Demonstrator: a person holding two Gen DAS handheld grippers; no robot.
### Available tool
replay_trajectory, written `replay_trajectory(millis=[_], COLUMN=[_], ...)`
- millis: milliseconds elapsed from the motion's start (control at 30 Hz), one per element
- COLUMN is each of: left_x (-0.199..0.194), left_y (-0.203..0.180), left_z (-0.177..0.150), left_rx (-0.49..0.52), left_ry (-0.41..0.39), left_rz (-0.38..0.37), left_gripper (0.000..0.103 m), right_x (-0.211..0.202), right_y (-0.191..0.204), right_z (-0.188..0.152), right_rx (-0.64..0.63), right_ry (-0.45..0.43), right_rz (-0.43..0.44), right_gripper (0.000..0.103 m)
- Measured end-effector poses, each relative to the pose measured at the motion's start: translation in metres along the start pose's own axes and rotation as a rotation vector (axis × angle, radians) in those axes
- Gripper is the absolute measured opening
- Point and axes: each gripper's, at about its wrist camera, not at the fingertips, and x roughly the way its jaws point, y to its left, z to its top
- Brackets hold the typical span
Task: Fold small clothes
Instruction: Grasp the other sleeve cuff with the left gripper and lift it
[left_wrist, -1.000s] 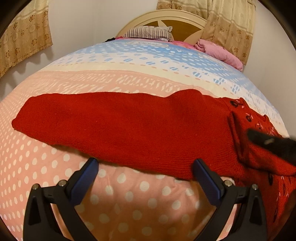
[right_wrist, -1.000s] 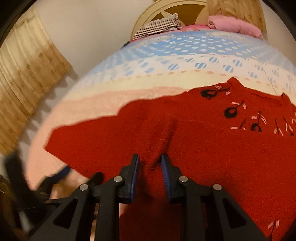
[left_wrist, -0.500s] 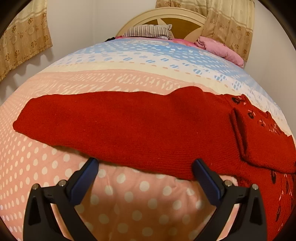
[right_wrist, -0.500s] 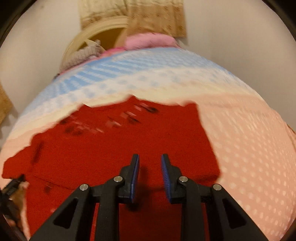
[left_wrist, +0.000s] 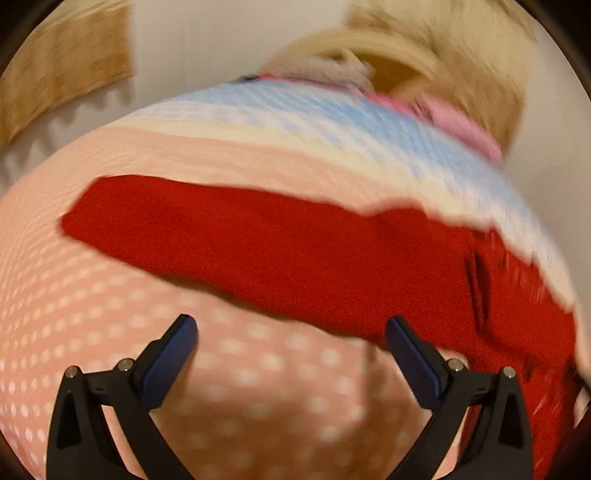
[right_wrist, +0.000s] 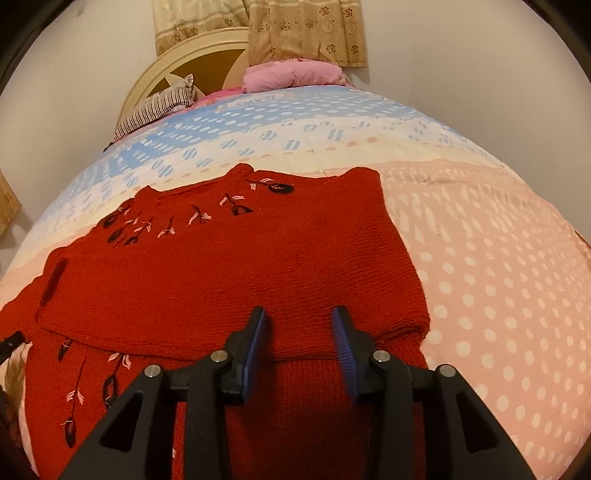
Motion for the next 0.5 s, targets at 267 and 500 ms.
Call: replay_trajectory(millis=[267,500], left_x=[0.005,0.048], left_y=[0.093,0.124], left_z=[0.055,0.061], left_rx=[-0.242,-0.381], left_ry=[-0.088,-0.009], left_rz=[0.248,0.195], left_gripper=[0.103,0.087], right_x=[0.001,0.001], right_y=[0.007,0.007], right_z=[0.000,0.000], right_rx=[-0.027,-0.018], right_ry=[0.002,0.001], right_rz=[-0.010,0.000], right_gripper=[0.045,0.046])
